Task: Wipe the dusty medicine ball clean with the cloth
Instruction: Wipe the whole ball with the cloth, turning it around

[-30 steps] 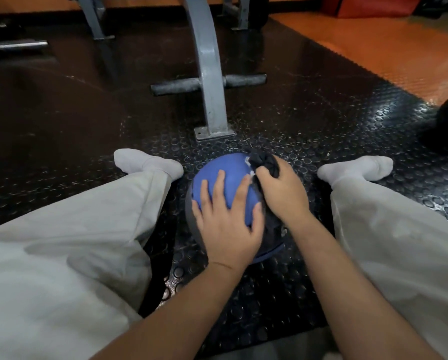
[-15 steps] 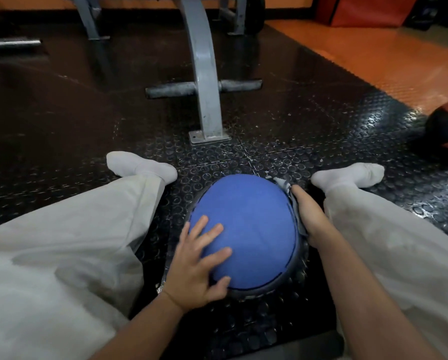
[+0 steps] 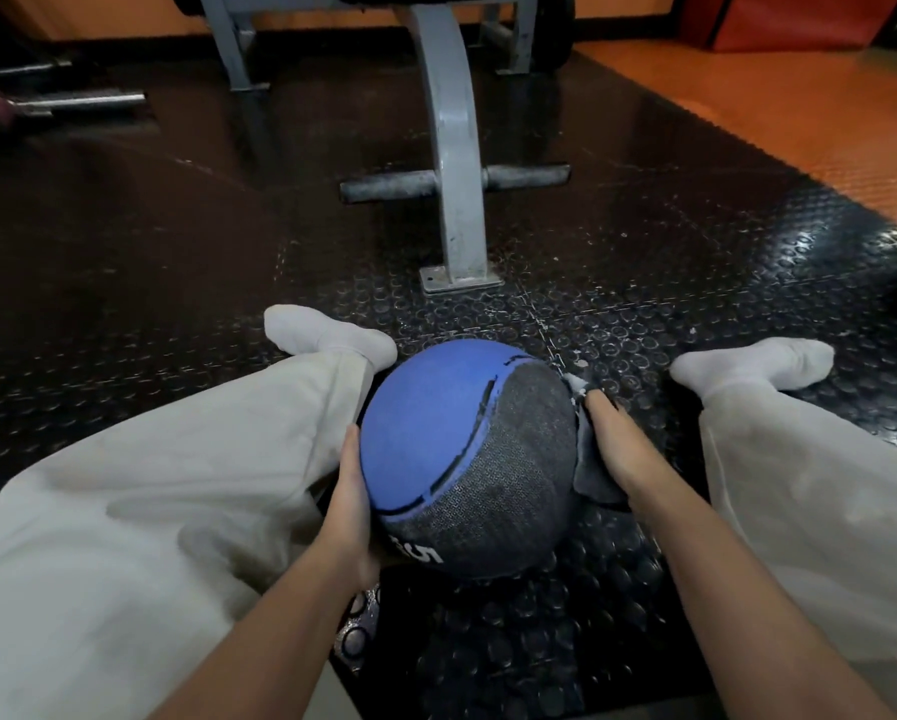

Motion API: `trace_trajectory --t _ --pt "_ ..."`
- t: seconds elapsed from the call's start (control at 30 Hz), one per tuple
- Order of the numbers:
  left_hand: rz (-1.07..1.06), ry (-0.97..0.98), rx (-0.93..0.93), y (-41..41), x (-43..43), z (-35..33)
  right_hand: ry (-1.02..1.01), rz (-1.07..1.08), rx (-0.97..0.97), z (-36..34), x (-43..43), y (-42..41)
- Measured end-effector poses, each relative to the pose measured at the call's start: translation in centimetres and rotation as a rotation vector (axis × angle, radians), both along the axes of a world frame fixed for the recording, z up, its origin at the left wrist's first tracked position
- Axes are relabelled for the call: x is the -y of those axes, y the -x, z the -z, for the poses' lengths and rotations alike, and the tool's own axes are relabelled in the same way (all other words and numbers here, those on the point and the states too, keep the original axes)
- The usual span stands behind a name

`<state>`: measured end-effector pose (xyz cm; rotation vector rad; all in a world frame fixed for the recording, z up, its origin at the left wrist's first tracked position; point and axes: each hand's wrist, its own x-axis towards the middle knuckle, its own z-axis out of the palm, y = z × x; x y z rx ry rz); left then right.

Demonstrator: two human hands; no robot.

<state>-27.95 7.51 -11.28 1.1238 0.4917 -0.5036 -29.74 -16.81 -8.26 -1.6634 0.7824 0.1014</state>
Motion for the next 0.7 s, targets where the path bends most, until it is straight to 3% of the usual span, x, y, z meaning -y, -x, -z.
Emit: trace_trajectory --t 0.2,0.47,0.57,0.7 --pt "0.077 -0.123 0.143 0.0 0.6 0.0 -0.302 0.036 -0.096 0.2 -0.7 0.8" --pt "0.108 -0.146 0.336 -2.8 1.4 -0.7 -0.49 0.149 0.144 0.1 -1.5 2.0" --pt "0.073 -0.157 0.403 -2.9 2.0 -1.4 -0.229 0.142 0.197 -1.5 -2.0 1.1" --pt "0.071 -0.218 0.506 -2.6 2.7 -2.0 0.282 -0.01 0.48 -2.8 -3.1 1.2"
